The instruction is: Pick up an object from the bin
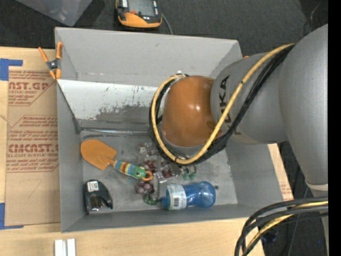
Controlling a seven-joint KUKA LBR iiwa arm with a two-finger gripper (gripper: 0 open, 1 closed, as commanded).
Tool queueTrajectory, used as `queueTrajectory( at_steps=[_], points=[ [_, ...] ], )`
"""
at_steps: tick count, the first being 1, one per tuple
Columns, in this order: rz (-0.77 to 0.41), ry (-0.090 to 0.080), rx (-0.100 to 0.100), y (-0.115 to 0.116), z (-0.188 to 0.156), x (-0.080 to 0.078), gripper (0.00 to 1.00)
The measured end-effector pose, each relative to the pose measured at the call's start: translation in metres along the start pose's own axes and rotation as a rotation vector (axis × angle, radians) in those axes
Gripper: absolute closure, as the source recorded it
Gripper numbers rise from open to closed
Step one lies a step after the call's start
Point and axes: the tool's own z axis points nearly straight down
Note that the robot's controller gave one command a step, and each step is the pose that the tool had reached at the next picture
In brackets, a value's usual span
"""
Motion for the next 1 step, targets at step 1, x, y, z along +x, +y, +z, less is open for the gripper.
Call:
queueTrajectory(
  at_steps=[1],
  points=[
    [-0.028, 0.004, -0.001, -0.0119, 0.0008, -0.0138, 0.00]
  ],
)
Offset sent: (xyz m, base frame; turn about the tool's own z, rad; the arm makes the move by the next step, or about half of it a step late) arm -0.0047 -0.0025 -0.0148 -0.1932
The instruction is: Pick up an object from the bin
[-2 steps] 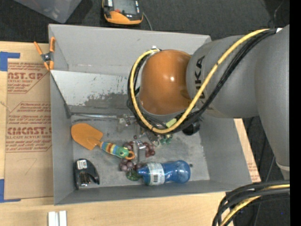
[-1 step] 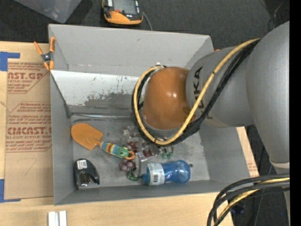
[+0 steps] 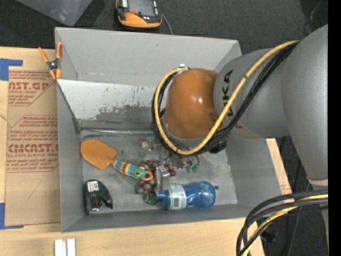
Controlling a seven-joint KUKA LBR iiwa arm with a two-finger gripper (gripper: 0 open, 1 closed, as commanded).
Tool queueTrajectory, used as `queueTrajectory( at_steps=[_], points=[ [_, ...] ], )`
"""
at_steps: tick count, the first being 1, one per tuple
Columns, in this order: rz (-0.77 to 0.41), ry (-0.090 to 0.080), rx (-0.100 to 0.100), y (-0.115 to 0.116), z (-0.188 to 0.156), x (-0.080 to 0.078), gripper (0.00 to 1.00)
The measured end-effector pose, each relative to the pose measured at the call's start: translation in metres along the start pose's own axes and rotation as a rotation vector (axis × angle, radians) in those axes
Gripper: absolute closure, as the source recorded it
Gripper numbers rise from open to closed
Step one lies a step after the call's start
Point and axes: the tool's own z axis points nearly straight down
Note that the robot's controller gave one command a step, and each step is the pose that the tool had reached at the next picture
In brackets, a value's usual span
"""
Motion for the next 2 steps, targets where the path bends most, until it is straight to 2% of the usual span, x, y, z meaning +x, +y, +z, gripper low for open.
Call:
queueTrajectory(
  at_steps=[1, 2],
  points=[
    [-0.065, -0.005, 0.001, -0.005, 0.005, -0.014, 0.00],
    [0.309, -0.009, -0.001, -0.026, 0.022, 0.011, 0.00]
  ],
)
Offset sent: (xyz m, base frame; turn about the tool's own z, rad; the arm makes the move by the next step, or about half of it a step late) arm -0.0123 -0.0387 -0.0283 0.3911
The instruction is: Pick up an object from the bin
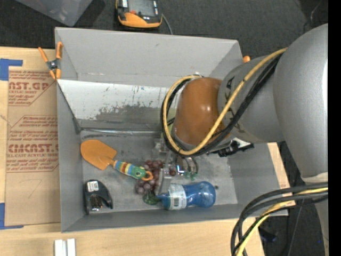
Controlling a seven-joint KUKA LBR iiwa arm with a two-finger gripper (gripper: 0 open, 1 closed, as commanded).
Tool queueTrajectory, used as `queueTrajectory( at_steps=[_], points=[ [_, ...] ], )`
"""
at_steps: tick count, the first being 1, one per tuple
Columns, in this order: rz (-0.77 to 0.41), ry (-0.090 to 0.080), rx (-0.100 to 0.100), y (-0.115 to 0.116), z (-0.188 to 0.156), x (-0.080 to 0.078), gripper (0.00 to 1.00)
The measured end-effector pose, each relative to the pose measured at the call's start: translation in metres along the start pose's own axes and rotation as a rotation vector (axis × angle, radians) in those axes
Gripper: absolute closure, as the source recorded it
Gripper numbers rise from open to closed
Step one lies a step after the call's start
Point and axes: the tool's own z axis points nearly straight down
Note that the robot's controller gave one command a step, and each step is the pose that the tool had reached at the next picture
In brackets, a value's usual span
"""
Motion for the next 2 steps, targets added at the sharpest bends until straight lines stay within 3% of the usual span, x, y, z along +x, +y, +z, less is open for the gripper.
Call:
queueTrajectory(
  at_steps=[1, 2],
  points=[
    [-0.125, 0.003, -0.002, 0.0267, 0.0364, 0.0050, 1.00],
    [-0.125, 0.002, -0.002, 0.0267, 0.0364, 0.0050, 1.00]
  ],
)
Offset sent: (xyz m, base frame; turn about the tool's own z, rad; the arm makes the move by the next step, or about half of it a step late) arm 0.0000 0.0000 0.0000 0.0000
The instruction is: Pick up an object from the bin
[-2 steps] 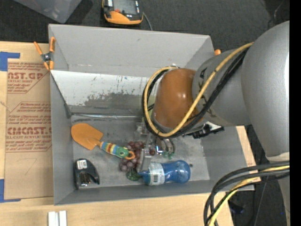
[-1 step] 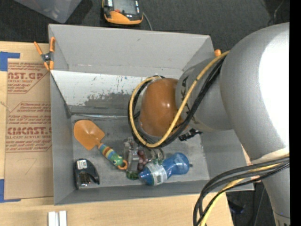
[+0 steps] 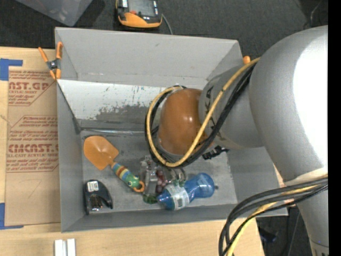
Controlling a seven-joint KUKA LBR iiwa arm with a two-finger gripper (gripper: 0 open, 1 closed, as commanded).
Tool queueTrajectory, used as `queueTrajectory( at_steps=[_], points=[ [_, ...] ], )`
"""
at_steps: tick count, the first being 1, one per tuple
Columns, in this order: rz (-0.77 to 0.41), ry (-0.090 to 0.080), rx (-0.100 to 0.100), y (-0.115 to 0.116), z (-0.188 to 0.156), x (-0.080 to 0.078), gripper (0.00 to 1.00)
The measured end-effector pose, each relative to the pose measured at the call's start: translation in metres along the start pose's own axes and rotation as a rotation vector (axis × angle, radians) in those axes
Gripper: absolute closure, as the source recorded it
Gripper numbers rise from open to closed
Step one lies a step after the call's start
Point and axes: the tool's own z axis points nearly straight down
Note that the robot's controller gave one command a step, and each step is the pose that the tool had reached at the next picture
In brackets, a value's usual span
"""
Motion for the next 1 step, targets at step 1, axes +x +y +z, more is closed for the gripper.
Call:
queueTrajectory(
  at_steps=[1],
  points=[
    [0.012, 0.000, -0.004, -0.0042, 0.0084, -0.0005, 1.00]
  ],
)
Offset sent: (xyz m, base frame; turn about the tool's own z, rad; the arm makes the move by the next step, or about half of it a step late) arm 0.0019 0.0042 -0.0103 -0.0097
